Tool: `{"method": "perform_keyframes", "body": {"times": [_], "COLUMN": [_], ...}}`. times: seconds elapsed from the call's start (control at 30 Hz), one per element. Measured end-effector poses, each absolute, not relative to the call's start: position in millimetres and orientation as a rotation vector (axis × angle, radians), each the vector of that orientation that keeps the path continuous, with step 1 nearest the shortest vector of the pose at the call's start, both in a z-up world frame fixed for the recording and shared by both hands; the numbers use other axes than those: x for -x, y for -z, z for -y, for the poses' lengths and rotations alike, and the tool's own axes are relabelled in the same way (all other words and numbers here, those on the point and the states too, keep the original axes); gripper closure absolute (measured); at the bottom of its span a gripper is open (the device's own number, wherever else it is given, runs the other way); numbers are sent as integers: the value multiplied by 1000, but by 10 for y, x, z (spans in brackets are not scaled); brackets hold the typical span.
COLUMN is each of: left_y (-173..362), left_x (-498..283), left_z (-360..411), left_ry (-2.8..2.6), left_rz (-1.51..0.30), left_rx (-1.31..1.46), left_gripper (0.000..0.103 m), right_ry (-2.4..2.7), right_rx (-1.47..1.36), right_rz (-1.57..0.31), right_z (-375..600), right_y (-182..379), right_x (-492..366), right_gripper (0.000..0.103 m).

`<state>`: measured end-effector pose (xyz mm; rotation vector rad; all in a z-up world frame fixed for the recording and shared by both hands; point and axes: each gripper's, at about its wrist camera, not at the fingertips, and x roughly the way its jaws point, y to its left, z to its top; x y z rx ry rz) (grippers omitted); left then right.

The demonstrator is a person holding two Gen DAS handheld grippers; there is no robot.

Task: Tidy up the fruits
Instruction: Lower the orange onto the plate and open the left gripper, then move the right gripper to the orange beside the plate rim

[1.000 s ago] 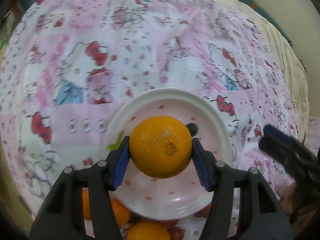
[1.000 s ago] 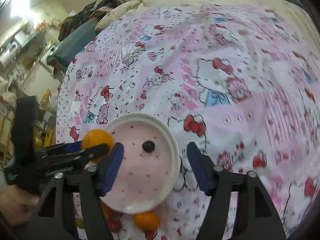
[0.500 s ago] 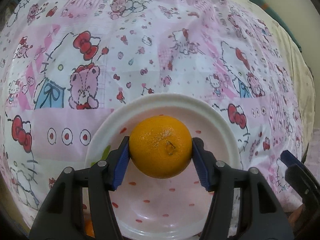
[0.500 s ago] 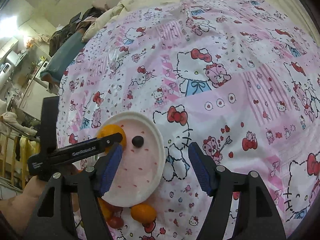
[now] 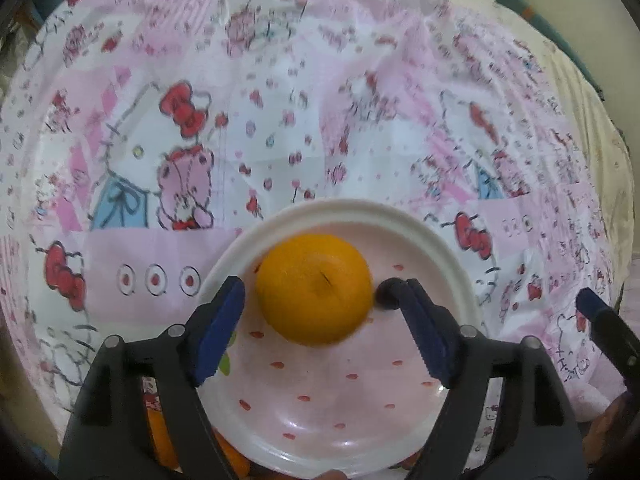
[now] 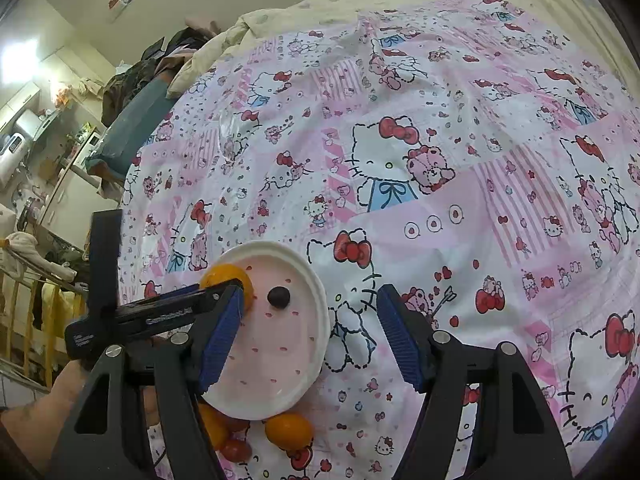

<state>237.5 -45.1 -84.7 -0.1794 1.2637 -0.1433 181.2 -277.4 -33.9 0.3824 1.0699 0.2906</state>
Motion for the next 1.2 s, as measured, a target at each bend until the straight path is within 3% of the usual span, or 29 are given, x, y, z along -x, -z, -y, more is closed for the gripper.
{"method": "perform_keyframes", "body": {"times": [0.77, 1.2], "left_y": [55, 94], "left_x": [-1327, -754], "left_z": [71, -15], "left_ry": [76, 25], "left_rz": [-1111, -1093], "left_rx": [194, 134], "left_gripper": [24, 24], "right_ry": [-349, -369], "right_rx": [-348, -326], "right_rz": [-1058, -1113], "right_z": [2653, 2520], "right_y": [185, 306], "right_x": [-1337, -994], "right_gripper": [32, 32]}}
